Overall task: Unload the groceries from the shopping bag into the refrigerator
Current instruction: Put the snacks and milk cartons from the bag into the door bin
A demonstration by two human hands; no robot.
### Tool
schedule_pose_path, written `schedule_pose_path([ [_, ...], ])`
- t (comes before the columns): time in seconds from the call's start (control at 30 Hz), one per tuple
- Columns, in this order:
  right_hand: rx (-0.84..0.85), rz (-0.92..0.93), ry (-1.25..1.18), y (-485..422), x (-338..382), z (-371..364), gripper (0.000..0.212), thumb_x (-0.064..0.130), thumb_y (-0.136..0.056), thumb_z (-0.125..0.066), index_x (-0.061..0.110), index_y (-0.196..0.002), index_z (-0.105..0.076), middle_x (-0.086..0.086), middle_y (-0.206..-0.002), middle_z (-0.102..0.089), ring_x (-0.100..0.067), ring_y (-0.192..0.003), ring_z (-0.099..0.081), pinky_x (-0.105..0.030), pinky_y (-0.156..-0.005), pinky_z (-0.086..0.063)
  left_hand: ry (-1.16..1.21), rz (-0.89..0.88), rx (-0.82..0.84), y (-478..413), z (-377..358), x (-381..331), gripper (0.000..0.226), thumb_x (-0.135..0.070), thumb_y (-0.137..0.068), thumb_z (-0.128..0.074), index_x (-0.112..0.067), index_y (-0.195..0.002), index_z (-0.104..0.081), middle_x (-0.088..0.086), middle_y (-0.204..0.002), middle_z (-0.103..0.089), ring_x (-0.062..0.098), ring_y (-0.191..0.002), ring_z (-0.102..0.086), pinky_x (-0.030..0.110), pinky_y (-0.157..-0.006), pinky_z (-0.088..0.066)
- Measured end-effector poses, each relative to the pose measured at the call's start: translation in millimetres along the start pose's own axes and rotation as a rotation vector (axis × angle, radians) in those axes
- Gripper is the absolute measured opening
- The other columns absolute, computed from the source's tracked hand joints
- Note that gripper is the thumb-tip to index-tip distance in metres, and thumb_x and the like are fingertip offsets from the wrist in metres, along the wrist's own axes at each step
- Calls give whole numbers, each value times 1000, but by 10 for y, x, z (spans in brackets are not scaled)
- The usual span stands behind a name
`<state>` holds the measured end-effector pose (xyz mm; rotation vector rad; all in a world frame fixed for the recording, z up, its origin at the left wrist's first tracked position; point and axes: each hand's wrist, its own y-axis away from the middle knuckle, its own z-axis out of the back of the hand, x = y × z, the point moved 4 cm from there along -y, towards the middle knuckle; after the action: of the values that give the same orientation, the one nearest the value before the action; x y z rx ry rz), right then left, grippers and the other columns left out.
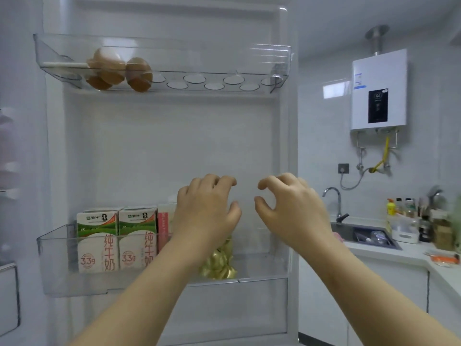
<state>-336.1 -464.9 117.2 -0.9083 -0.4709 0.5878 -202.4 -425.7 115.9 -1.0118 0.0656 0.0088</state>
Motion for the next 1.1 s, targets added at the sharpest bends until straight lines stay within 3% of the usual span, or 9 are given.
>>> schedule_pose_path([
  [0.1,-6,-66,67,211,-181,196,35,39,-90,-49,26,-122,-54,4,-122,-55,-19,-113,-47,-29,-88,-35,88,-63,-17,49,-74,-275,38,-32,-89,-50,-27,-127,-51,-4,-121,-55,20,-112,-48,32,-88,-32],
  [0.2,-9,-152,169,506,-406,443,35,39,-90,-49,26,-121,-55,5,-120,-55,-18,-113,-47,-30,-88,-34,174,-177,-41,112,-175,-664,32,-28,-75,-54,-18,-103,-66,3,-92,-65,30,-84,-60,32,-70,-34],
  [0.37,-5,-334,351,1144,-853,984,32,36,-89,-51,25,-118,-57,3,-119,-56,-19,-111,-48,-31,-86,-35,357,-309,24,326,-321,-1499,24,-27,-66,-59,-17,-86,-69,2,-75,-65,28,-67,-62,35,-62,-46],
  [0.47,23,-451,460,1585,-1106,1343,32,36,-89,-50,28,-119,-56,5,-120,-55,-17,-111,-46,-29,-86,-34,481,-397,80,571,-406,-2054,26,-28,-70,-56,-16,-90,-69,3,-82,-67,29,-74,-62,36,-65,-47],
  [0.67,87,-709,603,2582,-1489,2077,33,38,-91,-46,29,-122,-54,8,-127,-51,-15,-118,-43,-29,-94,-32,678,-585,299,1334,-497,-3274,34,-33,-91,-49,-25,-123,-52,-3,-122,-55,22,-115,-47,33,-92,-35],
  [0.83,119,-907,728,3476,-1779,2729,35,38,-91,-44,29,-124,-51,7,-128,-49,-15,-117,-43,-31,-94,-34,821,-716,427,1978,-418,-4241,36,-34,-94,-43,-27,-129,-45,-5,-129,-49,18,-118,-43,30,-98,-32],
  [1.1,96,-1212,824,4822,-2030,3750,35,39,-92,-45,31,-125,-50,11,-128,-49,-13,-118,-42,-30,-96,-35,937,-917,545,2986,-64,-5640,36,-32,-94,-42,-26,-130,-46,-7,-127,-51,18,-116,-45,30,-95,-31],
])
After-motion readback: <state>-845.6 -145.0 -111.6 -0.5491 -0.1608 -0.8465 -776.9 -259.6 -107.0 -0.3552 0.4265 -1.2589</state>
